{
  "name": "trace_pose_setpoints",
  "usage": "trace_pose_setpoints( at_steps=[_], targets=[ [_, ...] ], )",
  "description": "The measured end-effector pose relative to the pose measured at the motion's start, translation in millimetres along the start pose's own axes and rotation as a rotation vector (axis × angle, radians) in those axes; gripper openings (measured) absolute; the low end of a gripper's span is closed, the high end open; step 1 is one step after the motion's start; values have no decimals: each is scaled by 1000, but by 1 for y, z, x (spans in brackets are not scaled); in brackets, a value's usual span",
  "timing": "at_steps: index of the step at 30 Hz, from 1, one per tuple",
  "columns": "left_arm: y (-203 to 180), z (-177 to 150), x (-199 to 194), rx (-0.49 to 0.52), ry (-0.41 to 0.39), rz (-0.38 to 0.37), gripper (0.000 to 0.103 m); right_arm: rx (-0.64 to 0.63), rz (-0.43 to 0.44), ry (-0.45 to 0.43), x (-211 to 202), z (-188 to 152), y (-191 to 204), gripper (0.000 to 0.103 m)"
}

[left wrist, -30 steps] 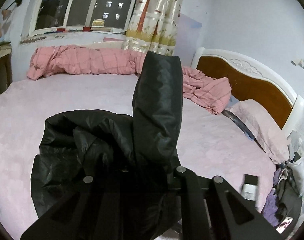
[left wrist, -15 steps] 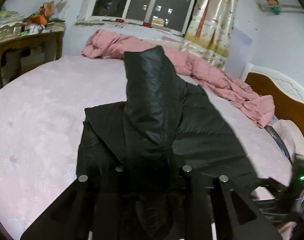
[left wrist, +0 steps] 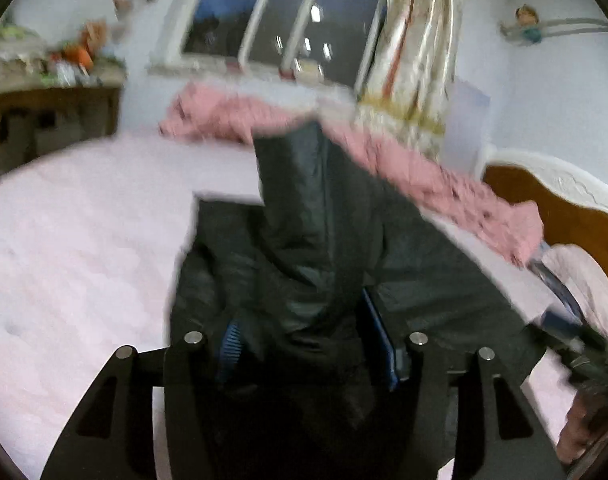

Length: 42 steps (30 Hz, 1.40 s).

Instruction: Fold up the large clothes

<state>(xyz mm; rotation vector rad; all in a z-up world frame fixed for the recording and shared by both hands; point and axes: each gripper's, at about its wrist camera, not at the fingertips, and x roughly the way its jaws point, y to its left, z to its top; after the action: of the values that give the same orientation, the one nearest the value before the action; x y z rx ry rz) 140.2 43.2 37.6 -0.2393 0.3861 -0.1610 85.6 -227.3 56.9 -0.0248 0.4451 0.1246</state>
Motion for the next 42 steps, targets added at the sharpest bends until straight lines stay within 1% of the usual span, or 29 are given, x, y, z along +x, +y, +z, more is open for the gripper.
trace_pose_setpoints(
  at_steps=[1, 2, 3, 4, 5, 6, 7, 8, 10, 11, 12, 13, 14, 15, 16, 17, 18, 20, 21, 24, 27, 30, 32, 35, 38, 40, 42],
  targets=[
    [-1, 2, -9, 8, -50, 22, 47, -2, -34, 36, 10, 1, 1, 72],
    [-6, 7, -20, 37, -108, 39, 44, -4, -49, 69, 19, -4, 2, 68],
    [-11, 13, -29, 66, -154, 67, 43, -2, -33, 81, 24, -7, 3, 63],
    [-15, 19, -37, 84, -189, 88, 41, 2, -5, 96, 28, -10, 2, 54],
    [-19, 27, -44, 91, -207, 75, 36, 16, 38, 125, 31, -12, 1, 48],
    [-21, 35, -48, 93, -206, 34, 35, 26, 63, 141, 34, -12, 1, 46],
    [-24, 46, -46, 96, -196, -1, 33, 33, 90, 157, 38, -13, 1, 43],
    [-30, 55, -46, 110, -175, -32, 29, 32, 110, 166, 40, -14, 0, 43],
    [-43, 67, -38, 156, -98, -82, 24, 27, 122, 165, 46, -15, -2, 43],
    [-50, 71, -27, 184, -30, -76, 21, 28, 127, 167, 45, -16, -2, 43],
    [-54, 74, -13, 201, 33, -48, 18, 32, 131, 170, 46, -17, -3, 43],
    [-54, 76, 1, 211, 75, 2, 16, 36, 134, 173, 52, -15, -5, 43],
    [-49, 75, 20, 225, 126, 86, 11, 40, 136, 177, 52, -16, -5, 43],
    [-43, 73, 34, 231, 171, 143, 8, 43, 135, 183, 55, -17, -5, 43],
    [-33, 70, 49, 218, 222, 170, 4, 45, 132, 191, 56, -18, -5, 43],
    [-19, 67, 64, 184, 282, 176, 2, 50, 125, 202, 57, -19, -5, 43],
    [-6, 63, 74, 143, 323, 162, 2, 52, 119, 210, 59, -18, -7, 43],
    [8, 57, 89, 100, 379, 121, 2, 52, 109, 218, 61, -17, -6, 43],
    [12, 50, 94, 104, 393, 120, 2, 49, 105, 219, 62, -16, -4, 43],
    [13, 28, 103, 142, 395, 163, 2, 46, 98, 221, 64, -16, -2, 43],
    [12, 10, 114, 161, 380, 190, 2, 36, 96, 212, 64, -17, 1, 44],
    [8, -2, 117, 184, 386, 195, 1, 29, 93, 204, 62, -16, 2, 44],
    [9, -2, 123, 194, 405, 184, 0, 23, 88, 205, 62, -16, 4, 44],
    [6, -5, 132, 256, 423, 191, 0, 19, 79, 212, 65, -16, 3, 44],
    [6, -5, 135, 263, 428, 196, 0, 18, 71, 215, 66, -15, 4, 44],
    [7, -2, 132, 255, 411, 180, 0, 24, 63, 215, 67, -14, 3, 46],
    [8, 7, 113, 253, 351, 150, 0, 29, 57, 217, 66, -13, 3, 46]
  ],
)
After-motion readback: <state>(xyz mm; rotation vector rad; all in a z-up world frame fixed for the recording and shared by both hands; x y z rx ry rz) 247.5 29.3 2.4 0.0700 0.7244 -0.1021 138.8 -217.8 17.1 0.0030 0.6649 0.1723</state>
